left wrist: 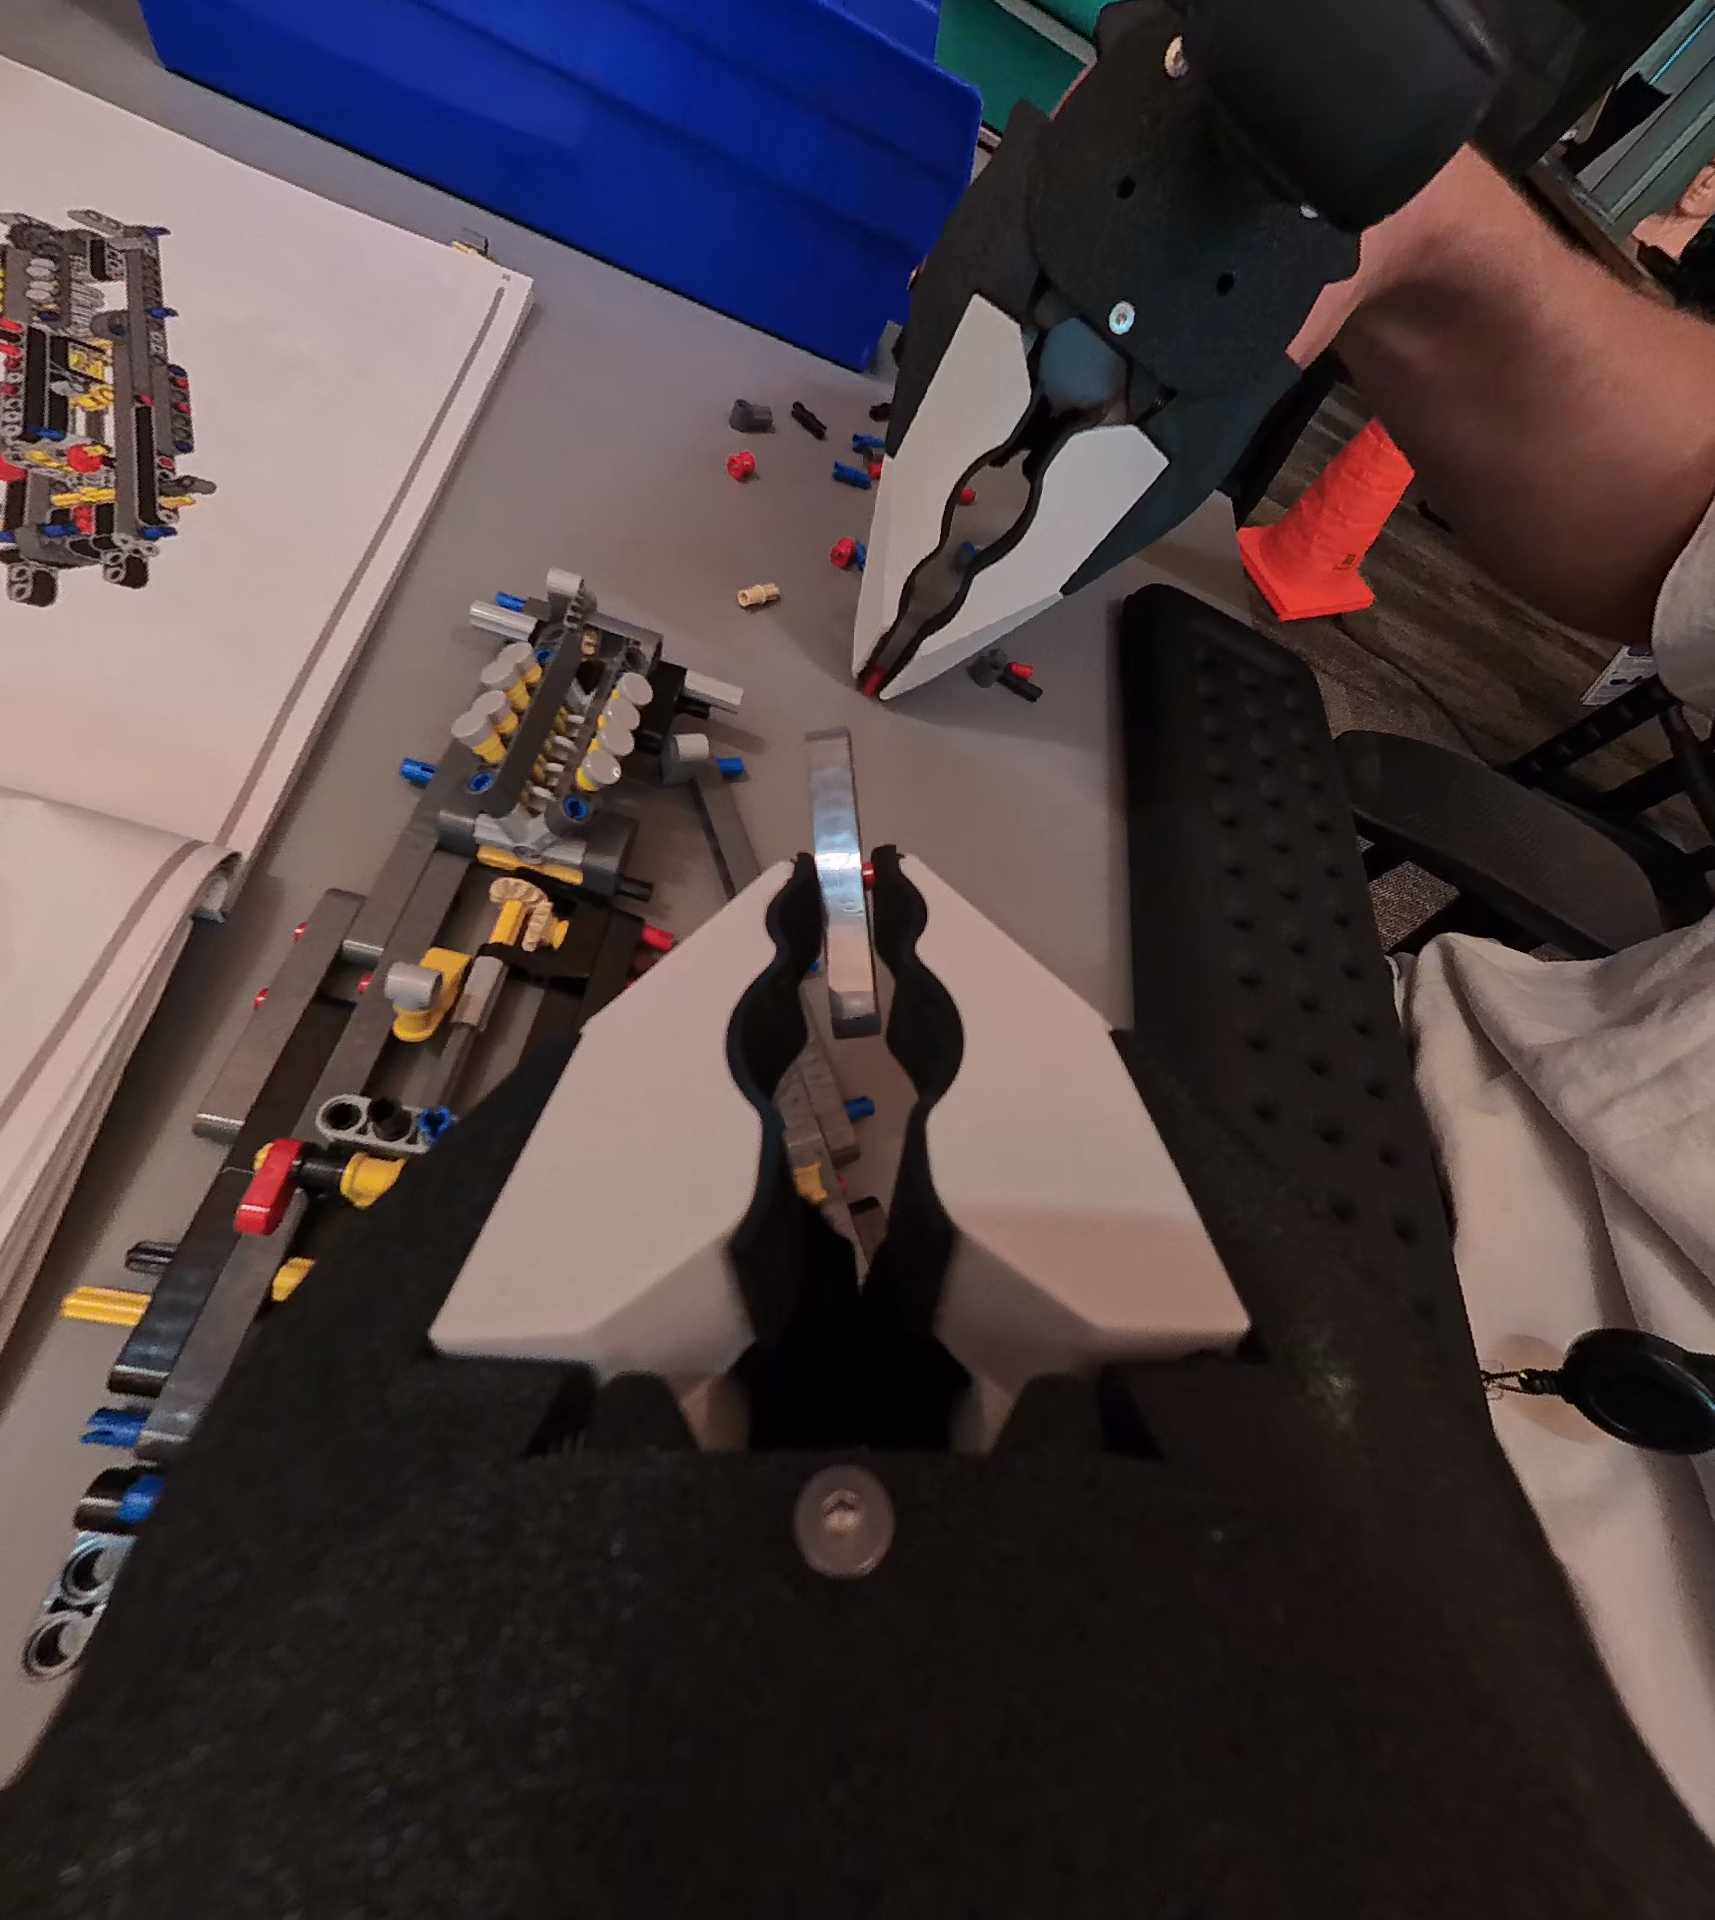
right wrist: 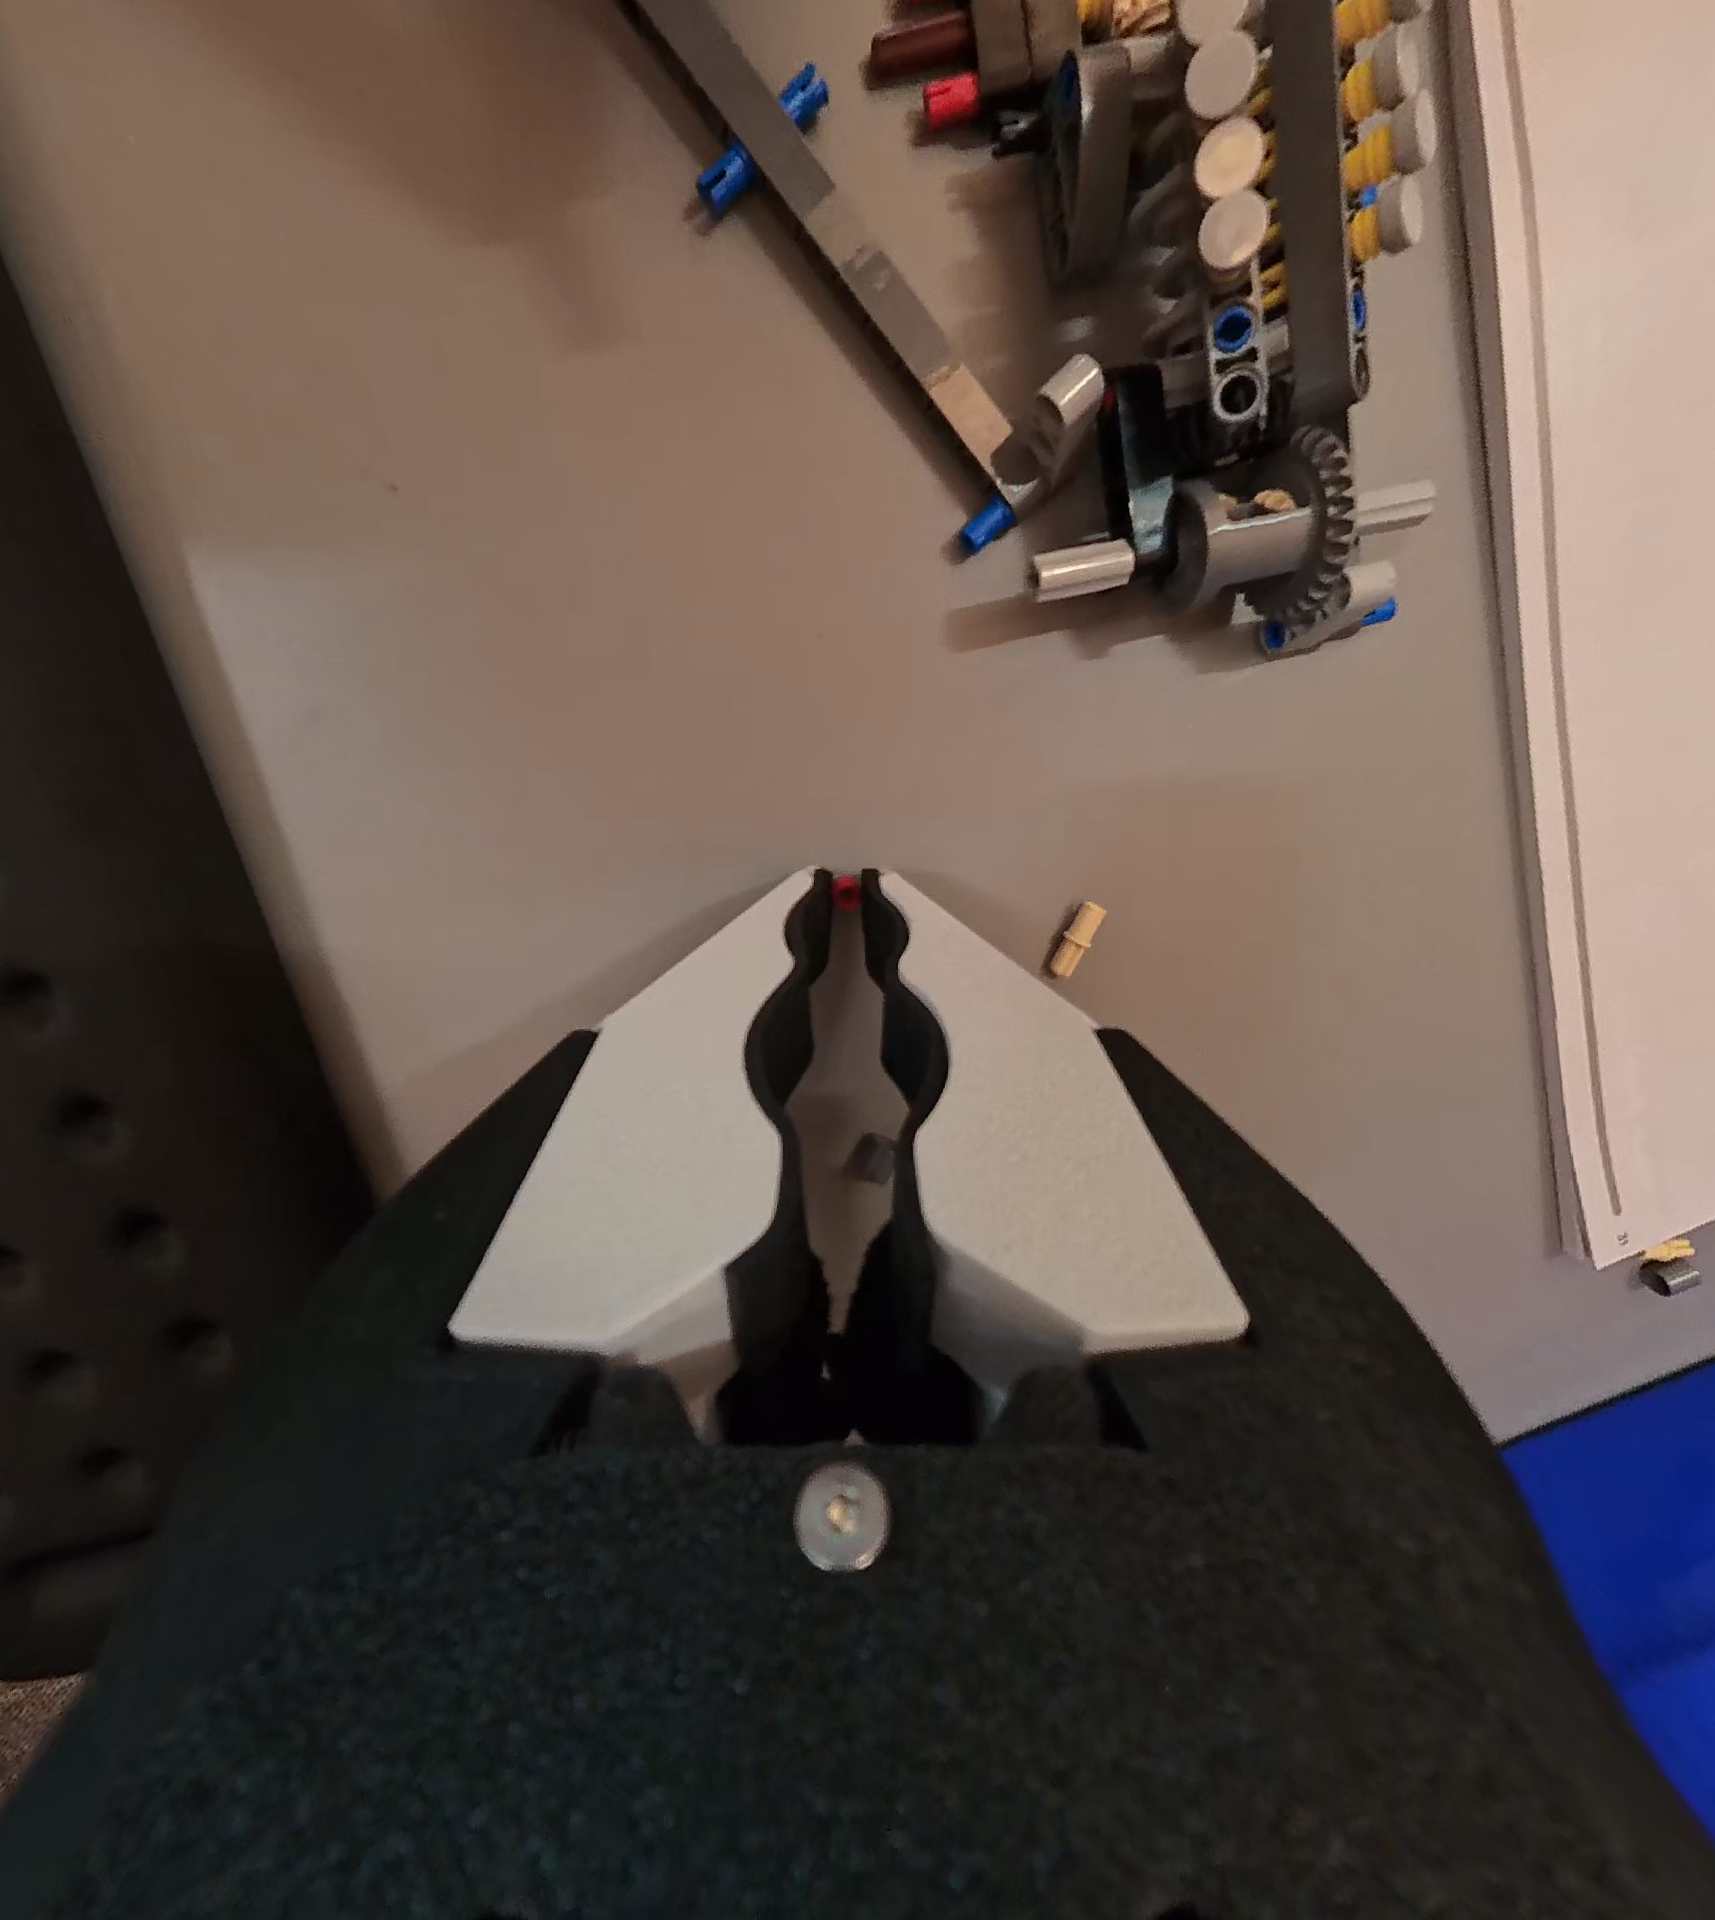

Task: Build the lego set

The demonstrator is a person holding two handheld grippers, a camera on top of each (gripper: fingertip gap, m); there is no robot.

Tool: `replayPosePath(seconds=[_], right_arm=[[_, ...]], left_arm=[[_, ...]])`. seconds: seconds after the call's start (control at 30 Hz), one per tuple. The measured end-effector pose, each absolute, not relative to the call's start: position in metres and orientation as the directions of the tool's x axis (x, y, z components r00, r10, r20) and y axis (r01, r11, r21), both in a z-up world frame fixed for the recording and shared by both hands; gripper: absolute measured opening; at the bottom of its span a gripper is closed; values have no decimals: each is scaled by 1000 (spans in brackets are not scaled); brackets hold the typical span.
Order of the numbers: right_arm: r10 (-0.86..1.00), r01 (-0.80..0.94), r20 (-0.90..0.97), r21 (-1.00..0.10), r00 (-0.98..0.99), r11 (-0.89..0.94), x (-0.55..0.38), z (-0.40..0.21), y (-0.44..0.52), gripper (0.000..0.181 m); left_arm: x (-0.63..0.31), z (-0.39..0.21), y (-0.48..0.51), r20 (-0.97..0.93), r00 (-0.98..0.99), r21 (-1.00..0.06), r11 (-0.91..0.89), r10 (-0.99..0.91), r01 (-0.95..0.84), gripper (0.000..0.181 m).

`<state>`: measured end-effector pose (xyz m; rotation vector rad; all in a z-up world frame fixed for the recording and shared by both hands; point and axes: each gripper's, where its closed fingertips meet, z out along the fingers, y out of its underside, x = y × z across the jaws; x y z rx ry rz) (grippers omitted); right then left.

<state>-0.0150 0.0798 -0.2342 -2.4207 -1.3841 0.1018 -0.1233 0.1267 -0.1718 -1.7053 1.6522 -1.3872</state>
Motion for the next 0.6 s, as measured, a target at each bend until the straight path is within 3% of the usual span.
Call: replayPosePath(seconds=[0.1, 0.27, 0.47, 0.6], right_arm=[[833, 819, 159, -351, 530, -454, -13, -231, 85, 3], [767, 741, 238, -531, 596, -411, -33, -193, 101, 3], [570, 422, 250, -886, 783, -191, -76, -112, 128, 3], [464, 78, 4, -987, 886, -141, -96, -105, 149, 3]], left_arm=[[-123, -171, 127, 370, -183, -822, -229, -911, -521, 8], [-115, -164, 128, 393, -158, -838, -282, -906, -468, 9], [-106, -151, 142, 400, -67, -867, -354, -914, -351, 9], [-106, -138, 156, 400, -17, -888, -382, -917, -257, 9]])
